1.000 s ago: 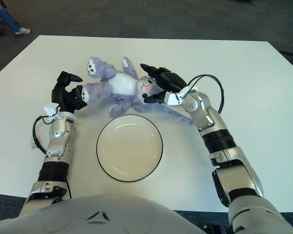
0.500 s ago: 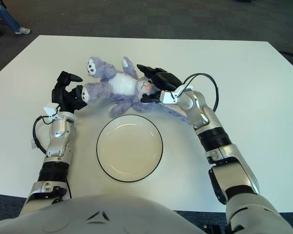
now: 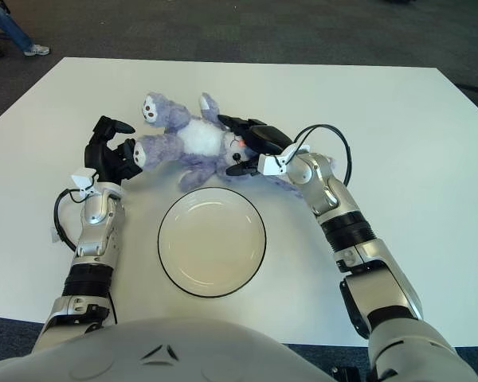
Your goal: Put the doll into the plate.
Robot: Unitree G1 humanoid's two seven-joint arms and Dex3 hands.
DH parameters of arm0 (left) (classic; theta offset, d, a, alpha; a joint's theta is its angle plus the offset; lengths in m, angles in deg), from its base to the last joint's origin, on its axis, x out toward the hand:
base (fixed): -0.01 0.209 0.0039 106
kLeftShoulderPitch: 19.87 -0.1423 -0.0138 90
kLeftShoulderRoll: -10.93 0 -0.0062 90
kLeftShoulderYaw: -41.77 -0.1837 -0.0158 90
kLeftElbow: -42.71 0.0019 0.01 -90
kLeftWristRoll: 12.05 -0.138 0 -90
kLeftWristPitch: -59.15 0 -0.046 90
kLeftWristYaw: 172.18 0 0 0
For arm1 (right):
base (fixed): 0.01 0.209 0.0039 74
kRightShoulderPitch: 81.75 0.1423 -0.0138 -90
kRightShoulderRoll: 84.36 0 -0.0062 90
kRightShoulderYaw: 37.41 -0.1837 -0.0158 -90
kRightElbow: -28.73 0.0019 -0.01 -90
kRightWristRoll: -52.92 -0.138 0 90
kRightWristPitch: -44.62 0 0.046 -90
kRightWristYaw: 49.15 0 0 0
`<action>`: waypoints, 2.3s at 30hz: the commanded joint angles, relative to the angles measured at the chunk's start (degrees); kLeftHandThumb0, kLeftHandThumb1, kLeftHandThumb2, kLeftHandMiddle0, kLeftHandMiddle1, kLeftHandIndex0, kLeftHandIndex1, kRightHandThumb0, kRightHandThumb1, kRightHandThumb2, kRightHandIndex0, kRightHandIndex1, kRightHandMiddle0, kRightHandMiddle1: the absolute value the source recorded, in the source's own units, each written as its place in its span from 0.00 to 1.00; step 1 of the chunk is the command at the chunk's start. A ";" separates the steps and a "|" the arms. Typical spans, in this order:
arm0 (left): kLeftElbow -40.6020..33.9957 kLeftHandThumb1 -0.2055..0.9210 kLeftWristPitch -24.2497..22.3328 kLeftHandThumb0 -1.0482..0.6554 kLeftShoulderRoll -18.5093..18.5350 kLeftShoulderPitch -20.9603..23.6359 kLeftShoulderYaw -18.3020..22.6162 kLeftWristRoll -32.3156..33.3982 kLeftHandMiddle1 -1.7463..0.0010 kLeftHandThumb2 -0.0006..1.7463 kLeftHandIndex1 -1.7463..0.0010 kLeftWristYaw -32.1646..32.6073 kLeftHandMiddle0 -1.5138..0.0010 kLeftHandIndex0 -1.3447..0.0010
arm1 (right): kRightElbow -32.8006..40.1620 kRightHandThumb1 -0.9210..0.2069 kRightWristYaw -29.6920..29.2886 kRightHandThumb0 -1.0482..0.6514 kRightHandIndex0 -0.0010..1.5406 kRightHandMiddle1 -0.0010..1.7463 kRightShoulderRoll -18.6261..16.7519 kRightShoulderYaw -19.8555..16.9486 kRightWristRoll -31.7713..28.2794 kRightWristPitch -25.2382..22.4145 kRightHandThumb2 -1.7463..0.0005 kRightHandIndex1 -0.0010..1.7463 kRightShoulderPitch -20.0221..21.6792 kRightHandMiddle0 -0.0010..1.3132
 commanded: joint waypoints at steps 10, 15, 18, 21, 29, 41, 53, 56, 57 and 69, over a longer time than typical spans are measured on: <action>3.27 0.61 -0.21 0.36 -1.83 -5.36 -0.67 -0.33 0.00 0.64 0.00 0.44 0.18 0.64 | -3.10 0.00 0.16 0.03 0.05 0.10 -0.50 1.87 0.05 0.80 0.78 0.08 -2.26 0.00; 2.80 0.61 -0.41 0.37 -1.79 -5.55 -0.82 -0.46 0.00 0.63 0.00 0.42 0.18 0.64 | -0.68 0.00 2.12 0.05 0.01 0.09 0.34 2.53 1.18 -2.24 0.81 0.51 -3.07 0.00; 2.68 0.61 -0.44 0.37 -1.79 -5.62 -0.83 -0.35 0.00 0.63 0.00 0.33 0.18 0.64 | 0.78 0.00 3.02 0.05 0.00 0.06 0.72 2.82 1.58 -3.73 0.83 0.63 -3.51 0.00; 2.66 0.62 -0.33 0.37 -1.81 -5.64 -0.82 -0.27 0.00 0.63 0.00 0.29 0.17 0.64 | 1.41 0.00 3.79 0.05 0.00 0.05 1.04 3.31 2.19 -5.11 0.84 0.72 -3.58 0.00; 2.54 0.61 -0.38 0.36 -1.93 -5.68 -0.70 -0.06 0.00 0.64 0.00 0.36 0.17 0.64 | 0.58 0.01 3.81 0.05 0.00 0.02 2.13 5.33 5.26 -6.35 0.86 0.78 -3.08 0.00; 1.41 0.59 -1.33 0.36 -2.52 -6.03 -0.65 0.04 0.00 0.65 0.00 1.23 0.17 0.63 | 0.47 0.12 2.34 0.11 0.00 0.01 1.93 7.34 11.17 -11.19 0.81 0.47 -3.02 0.00; 1.09 0.56 -1.07 0.35 -2.72 -6.12 -0.40 0.23 0.00 0.68 0.00 1.27 0.16 0.61 | 2.43 0.61 -0.61 0.47 0.00 0.38 0.21 8.25 15.83 -17.77 0.39 0.78 -3.76 0.00; 0.94 0.55 -1.15 0.35 -2.75 -6.14 -0.37 -0.01 0.00 0.69 0.00 1.54 0.16 0.60 | 2.69 0.64 -1.71 0.58 0.05 0.54 -0.49 7.95 15.68 -18.96 0.32 0.93 -4.07 0.00; 0.90 0.54 -1.19 0.35 -2.75 -6.15 -0.37 -0.05 0.00 0.69 0.00 1.60 0.16 0.60 | 2.75 0.64 -1.89 0.60 0.06 0.59 -0.58 7.95 15.63 -19.19 0.30 0.95 -4.11 0.00; 0.19 0.53 -2.22 0.35 -2.76 -6.28 -0.49 -0.16 0.00 0.70 0.00 2.24 0.16 0.59 | 3.17 0.44 -4.50 0.86 0.32 0.98 -1.01 7.64 15.17 -21.07 0.33 1.00 -4.67 0.05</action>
